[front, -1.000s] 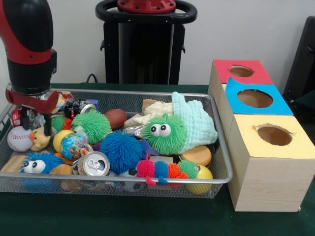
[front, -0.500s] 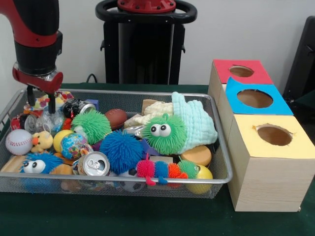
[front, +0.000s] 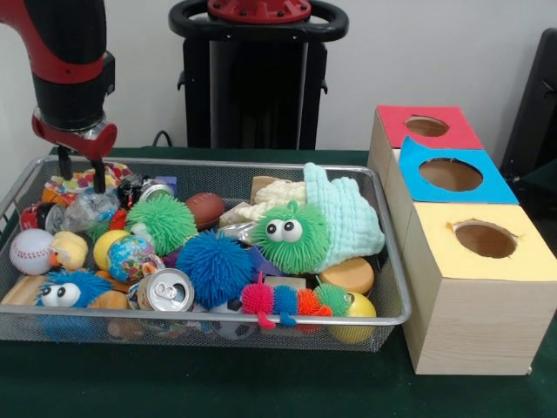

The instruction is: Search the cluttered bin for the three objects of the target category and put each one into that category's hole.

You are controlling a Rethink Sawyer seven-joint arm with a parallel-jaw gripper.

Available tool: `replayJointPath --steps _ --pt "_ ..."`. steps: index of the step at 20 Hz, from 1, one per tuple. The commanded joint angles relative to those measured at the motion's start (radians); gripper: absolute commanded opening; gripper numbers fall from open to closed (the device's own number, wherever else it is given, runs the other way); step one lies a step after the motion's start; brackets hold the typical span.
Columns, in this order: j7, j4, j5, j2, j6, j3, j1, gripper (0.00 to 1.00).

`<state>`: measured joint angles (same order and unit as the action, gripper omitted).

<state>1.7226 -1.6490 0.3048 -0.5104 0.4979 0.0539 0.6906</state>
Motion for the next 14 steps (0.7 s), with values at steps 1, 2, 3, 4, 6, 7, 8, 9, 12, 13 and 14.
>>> replayJointPath --steps 1,2,3,4,6,7,8,9,12,13,14 --pt "0.16 -0.07 -0.068 0.106 -0.12 -0.095 0.069 1.0" --pt "0.154 -0.075 -0.074 0.109 -0.141 -0.113 0.082 1.0" --pt "0.147 -0.078 -0.086 0.112 -0.147 -0.131 0.097 1.0" --pt "0.141 -0.08 -0.093 0.118 -0.156 -0.146 0.108 1.0" --pt "0.132 -0.082 -0.104 0.123 -0.167 -0.165 0.121 1.0" --pt "0.127 -0.09 -0.109 0.121 -0.183 -0.184 0.135 1.0" --pt "0.123 -0.097 -0.113 0.12 -0.2 -0.203 0.149 1.0" --pt "0.113 -0.112 -0.119 0.11 -0.214 -0.234 0.172 1.0" --pt "0.101 -0.152 -0.139 0.111 -0.232 -0.301 0.228 1.0" --pt "0.102 -0.174 -0.146 0.114 -0.247 -0.333 0.254 1.0" --pt "0.102 -0.183 -0.153 0.113 -0.237 -0.343 0.262 1.0"
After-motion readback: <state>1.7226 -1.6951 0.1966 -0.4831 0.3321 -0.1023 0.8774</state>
